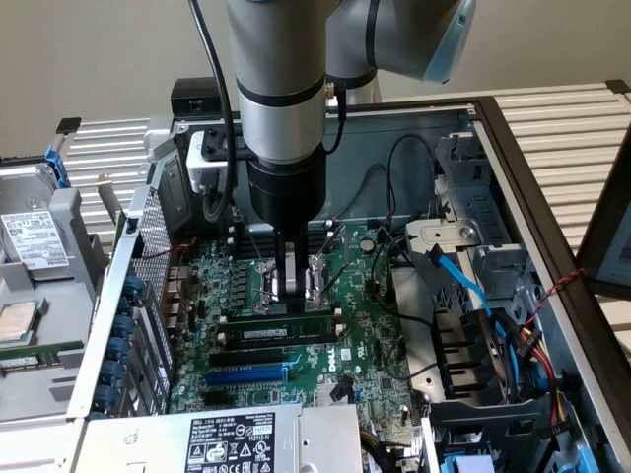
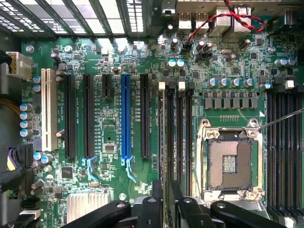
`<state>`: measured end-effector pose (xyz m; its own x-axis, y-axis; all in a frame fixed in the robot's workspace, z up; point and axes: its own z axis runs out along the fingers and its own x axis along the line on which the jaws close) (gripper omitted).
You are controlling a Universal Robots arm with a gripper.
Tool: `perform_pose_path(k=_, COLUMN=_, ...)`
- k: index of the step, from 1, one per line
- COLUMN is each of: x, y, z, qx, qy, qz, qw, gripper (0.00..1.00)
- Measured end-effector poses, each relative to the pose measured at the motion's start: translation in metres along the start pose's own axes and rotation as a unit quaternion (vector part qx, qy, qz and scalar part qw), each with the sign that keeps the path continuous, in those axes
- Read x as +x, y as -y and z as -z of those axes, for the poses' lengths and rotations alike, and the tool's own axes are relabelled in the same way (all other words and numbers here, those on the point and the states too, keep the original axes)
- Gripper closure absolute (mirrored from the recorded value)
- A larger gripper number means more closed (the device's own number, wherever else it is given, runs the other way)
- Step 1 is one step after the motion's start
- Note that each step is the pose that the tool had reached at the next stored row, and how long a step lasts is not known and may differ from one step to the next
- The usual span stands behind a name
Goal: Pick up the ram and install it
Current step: 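Press down the ram until it locks into place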
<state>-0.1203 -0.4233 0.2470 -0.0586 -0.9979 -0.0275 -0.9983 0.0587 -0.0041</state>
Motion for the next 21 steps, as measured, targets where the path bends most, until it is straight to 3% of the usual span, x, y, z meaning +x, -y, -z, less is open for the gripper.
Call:
perform_pose_path(k=1, x=0.000, y=0.0000, z=0.0000, qx=0.0000, qy=0.0000, qz=0.000, qw=1.0000, gripper=0.88)
perform_pose_path(k=3, x=0.000, y=0.0000, z=0.0000, qx=0.0000, qy=0.0000, qz=0.000, qw=1.0000, gripper=0.89)
perform_pose_path(k=14, x=0.001, y=0.0003, z=-0.0171, qx=0.0002, qy=-0.0005, qz=0.000, qw=1.0000, gripper=0.89)
perform_pose_path(k=21, x=0.001, y=0.0002, z=-0.0188, qx=0.0003, qy=-0.0002, qz=0.000, qw=1.0000, gripper=0.89)
